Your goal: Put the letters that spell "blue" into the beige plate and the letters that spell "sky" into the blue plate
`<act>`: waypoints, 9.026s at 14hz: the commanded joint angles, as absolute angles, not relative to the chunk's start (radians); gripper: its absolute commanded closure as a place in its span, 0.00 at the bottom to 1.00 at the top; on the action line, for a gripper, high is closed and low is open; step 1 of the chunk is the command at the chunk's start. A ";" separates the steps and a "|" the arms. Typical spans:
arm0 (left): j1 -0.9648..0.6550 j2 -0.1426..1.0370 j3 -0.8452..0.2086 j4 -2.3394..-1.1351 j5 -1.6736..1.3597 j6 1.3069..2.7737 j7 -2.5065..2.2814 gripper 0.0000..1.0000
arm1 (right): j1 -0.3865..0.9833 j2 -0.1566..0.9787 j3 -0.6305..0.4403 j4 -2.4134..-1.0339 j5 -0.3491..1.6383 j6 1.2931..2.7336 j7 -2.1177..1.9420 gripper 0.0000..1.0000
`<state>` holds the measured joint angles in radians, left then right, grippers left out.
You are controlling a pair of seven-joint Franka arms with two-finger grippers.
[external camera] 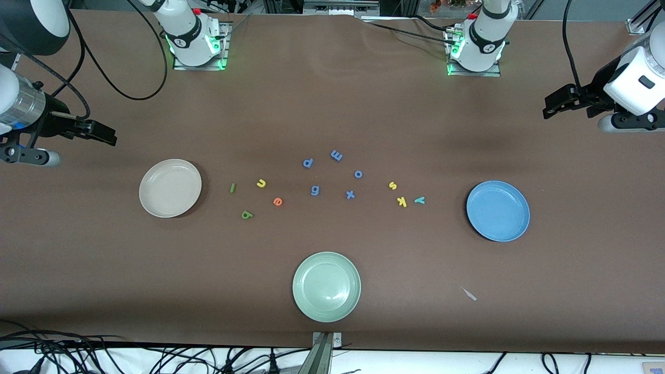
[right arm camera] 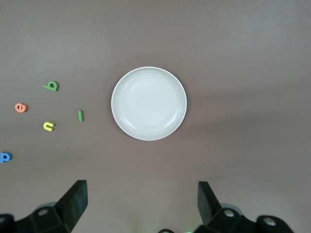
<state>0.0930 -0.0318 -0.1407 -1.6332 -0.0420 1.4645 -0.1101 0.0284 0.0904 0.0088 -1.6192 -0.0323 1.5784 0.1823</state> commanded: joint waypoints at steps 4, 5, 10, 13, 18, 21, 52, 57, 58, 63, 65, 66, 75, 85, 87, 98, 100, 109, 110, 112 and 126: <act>0.097 -0.028 -0.140 -1.611 -0.049 1.439 -0.112 0.00 | 0.026 0.091 0.006 -1.609 -0.011 1.569 0.170 0.00; 0.097 -0.029 -0.140 -1.611 -0.049 1.439 -0.112 0.00 | 0.026 0.091 0.006 -1.609 -0.011 1.568 0.170 0.00; 0.091 -0.031 -0.143 -1.609 -0.049 1.437 -0.113 0.00 | 0.026 0.091 0.006 -1.609 -0.011 1.568 0.169 0.00; 0.091 -0.029 -0.144 -1.611 -0.049 1.437 -0.114 0.00 | 0.028 0.092 0.006 -1.609 -0.014 1.568 0.169 0.00; 0.089 -0.031 -0.150 -1.608 -0.051 1.436 -0.114 0.00 | 0.037 0.094 0.012 -1.608 -0.026 1.568 0.169 0.00; 0.090 -0.031 -0.163 -1.608 -0.049 1.430 -0.167 0.00 | 0.054 0.110 0.014 -1.608 -0.021 1.569 0.178 0.00; 0.003 0.303 -0.227 -1.792 -0.051 1.847 -0.156 0.00 | 0.307 0.534 0.043 -2.033 0.031 2.487 0.604 0.30; -0.061 0.426 -0.226 -1.789 -0.052 1.985 -0.166 0.00 | 0.305 0.534 0.043 -2.028 0.031 2.487 0.604 0.92; -0.066 0.448 -0.227 -1.790 -0.052 2.012 -0.169 0.00 | 0.305 0.532 0.043 -2.026 0.031 2.485 0.604 0.97; -0.089 0.541 -0.225 -1.798 -0.055 2.132 -0.170 0.00 | 0.302 0.509 0.037 -1.900 0.026 2.290 0.583 1.00; -0.098 0.572 -0.224 -1.799 -0.057 2.181 -0.175 0.00 | 0.288 0.500 0.000 -1.798 0.026 2.064 0.472 1.00; -0.110 0.586 -0.219 -1.801 -0.058 2.209 -0.175 0.00 | 0.288 0.471 -0.021 -1.799 0.029 2.030 0.409 1.00; -0.163 0.664 -0.213 -1.816 -0.051 2.359 -0.236 0.11 | 0.287 0.403 -0.198 -2.060 0.031 2.324 -0.002 0.55; -0.160 0.653 -0.212 -1.848 -0.031 2.359 -0.224 0.59 | 0.342 0.605 -0.062 -1.685 0.105 2.186 0.335 0.00; -0.158 0.646 -0.212 -1.855 -0.005 2.359 -0.224 0.69 | 0.350 0.659 -0.040 -1.631 0.124 2.184 0.414 0.00; 0.016 0.422 -0.215 -2.000 -0.003 2.342 -0.038 0.80 | 0.411 0.776 -0.040 -1.574 0.117 2.287 0.531 0.00; 0.092 0.419 -0.215 -2.013 -0.005 2.324 0.128 0.80 | 0.405 0.776 -0.041 -1.574 0.118 2.287 0.528 0.00; 0.121 0.436 -0.215 -2.003 -0.014 2.335 0.212 0.22 | 0.400 0.790 -0.041 -1.574 0.121 2.316 0.525 0.29; 0.097 0.436 -0.221 -1.999 -0.023 2.335 0.204 0.22 | 0.399 0.790 -0.041 -1.574 0.121 2.316 0.525 0.44; 0.010 0.440 -0.221 -1.985 -0.107 2.342 0.137 0.23 | 0.399 0.790 -0.041 -1.574 0.124 2.316 0.526 0.66; -0.225 0.636 -0.221 -1.884 -0.178 2.603 -0.207 0.33 | 0.376 0.542 -0.153 -1.803 0.113 2.238 0.117 0.75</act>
